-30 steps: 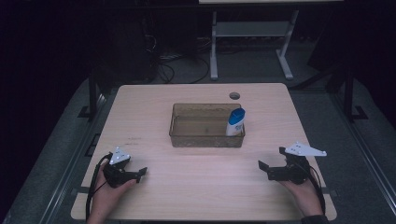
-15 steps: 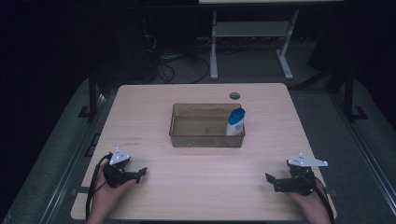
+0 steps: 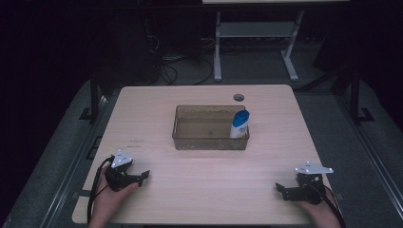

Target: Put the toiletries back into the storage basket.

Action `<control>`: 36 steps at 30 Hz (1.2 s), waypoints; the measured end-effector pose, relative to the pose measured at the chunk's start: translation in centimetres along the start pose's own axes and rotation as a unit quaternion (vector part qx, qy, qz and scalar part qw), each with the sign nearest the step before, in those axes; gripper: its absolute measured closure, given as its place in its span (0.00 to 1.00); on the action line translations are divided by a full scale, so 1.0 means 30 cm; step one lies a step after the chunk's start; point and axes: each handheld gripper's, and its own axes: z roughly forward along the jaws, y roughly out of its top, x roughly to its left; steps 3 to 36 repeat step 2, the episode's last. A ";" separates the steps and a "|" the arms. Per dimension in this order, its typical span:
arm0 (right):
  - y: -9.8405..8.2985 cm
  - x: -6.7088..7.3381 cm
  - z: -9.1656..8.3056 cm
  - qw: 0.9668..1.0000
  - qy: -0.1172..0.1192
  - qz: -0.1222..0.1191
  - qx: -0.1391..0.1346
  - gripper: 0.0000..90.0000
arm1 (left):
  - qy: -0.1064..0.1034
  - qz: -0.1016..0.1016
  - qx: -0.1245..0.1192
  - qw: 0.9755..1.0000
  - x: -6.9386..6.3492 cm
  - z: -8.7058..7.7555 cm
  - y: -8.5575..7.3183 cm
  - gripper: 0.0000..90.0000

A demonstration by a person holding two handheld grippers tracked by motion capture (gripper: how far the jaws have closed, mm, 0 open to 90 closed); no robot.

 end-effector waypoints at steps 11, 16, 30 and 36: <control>-0.001 0.000 0.001 1.000 0.000 0.000 -0.002 0.00 | 0.000 0.000 0.000 1.000 0.000 0.000 0.000 0.15; -0.001 0.000 0.001 1.000 0.000 0.000 -0.002 0.00 | 0.000 0.000 0.000 1.000 0.000 0.000 0.000 0.15; -0.001 0.000 0.001 1.000 0.000 0.000 -0.002 0.00 | 0.000 0.000 0.000 1.000 0.000 0.000 0.000 0.15; -0.001 0.000 0.001 1.000 0.000 0.000 -0.002 0.00 | 0.000 0.000 0.000 1.000 0.000 0.000 0.000 0.15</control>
